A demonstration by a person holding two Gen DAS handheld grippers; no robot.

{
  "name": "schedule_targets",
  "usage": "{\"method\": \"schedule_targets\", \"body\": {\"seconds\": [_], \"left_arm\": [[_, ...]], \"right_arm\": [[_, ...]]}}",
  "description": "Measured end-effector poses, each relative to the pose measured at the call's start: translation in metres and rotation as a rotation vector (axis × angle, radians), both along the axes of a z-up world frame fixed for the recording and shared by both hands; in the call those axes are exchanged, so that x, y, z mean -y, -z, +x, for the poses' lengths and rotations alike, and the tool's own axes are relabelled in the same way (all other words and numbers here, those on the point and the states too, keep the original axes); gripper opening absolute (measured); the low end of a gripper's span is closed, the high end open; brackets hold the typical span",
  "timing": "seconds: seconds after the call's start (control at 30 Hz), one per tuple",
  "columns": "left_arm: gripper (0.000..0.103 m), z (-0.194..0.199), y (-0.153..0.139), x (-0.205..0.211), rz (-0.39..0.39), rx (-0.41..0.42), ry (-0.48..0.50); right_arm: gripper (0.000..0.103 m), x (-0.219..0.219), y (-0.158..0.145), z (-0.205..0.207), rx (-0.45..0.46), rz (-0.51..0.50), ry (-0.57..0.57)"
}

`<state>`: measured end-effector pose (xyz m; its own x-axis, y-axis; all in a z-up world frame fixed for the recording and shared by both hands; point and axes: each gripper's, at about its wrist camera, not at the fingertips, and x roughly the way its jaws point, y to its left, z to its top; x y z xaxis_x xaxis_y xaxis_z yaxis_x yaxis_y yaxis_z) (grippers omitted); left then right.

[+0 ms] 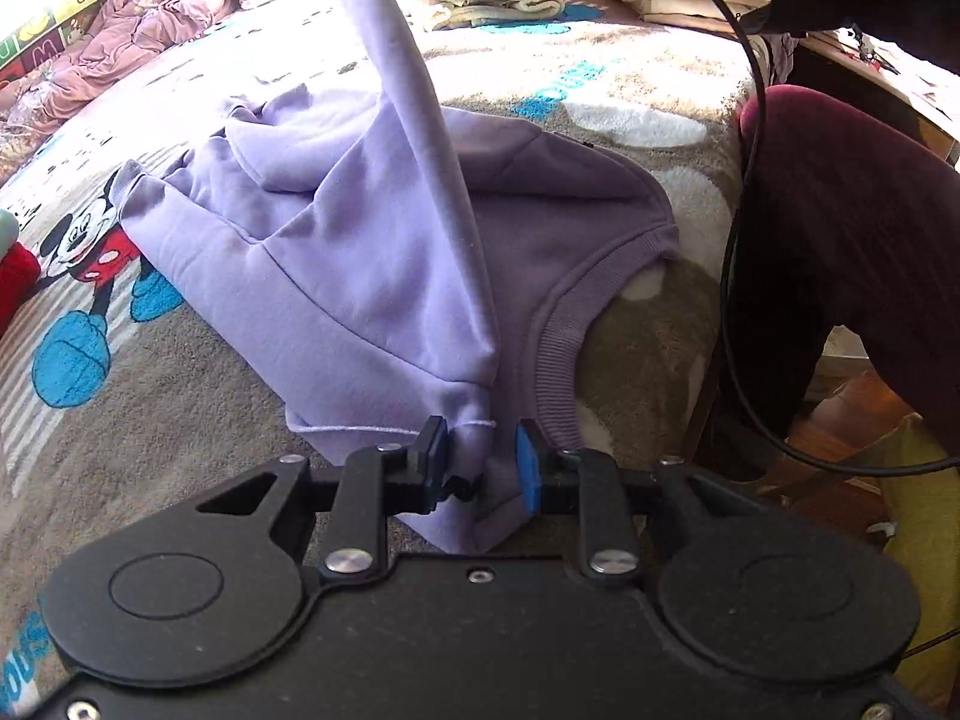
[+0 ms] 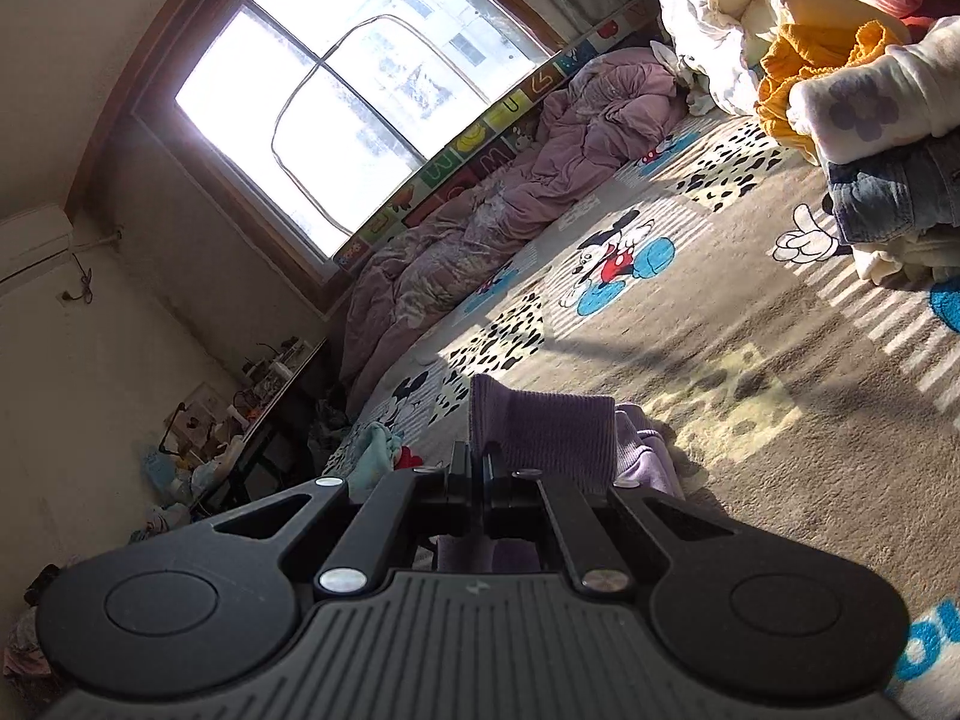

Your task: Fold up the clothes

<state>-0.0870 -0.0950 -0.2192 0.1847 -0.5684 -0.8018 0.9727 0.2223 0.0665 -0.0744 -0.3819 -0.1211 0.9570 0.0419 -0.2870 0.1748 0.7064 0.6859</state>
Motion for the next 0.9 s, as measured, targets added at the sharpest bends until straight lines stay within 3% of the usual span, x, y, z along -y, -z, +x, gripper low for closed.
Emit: {"method": "schedule_targets", "body": {"seconds": [0.3,0.77,0.8,0.9], "left_arm": [[0.023,0.025,0.003,-0.016,-0.115,-0.198,-0.054],[0.024,0.06,0.015,-0.051,-0.309,-0.58,-0.255],[0.026,0.062,0.016,-0.053,-0.32,-0.607,-0.269],[0.046,0.072,0.02,-0.06,-0.362,-0.716,-0.308]], "right_arm": [[0.006,-0.054,0.013,0.1,-0.132,-0.094,-0.079],[0.006,-0.101,0.049,0.181,-0.277,-0.209,-0.148],[0.006,-0.103,0.051,0.184,-0.288,-0.217,-0.151],[0.006,-0.106,0.062,0.194,-0.35,-0.253,-0.143]]}}
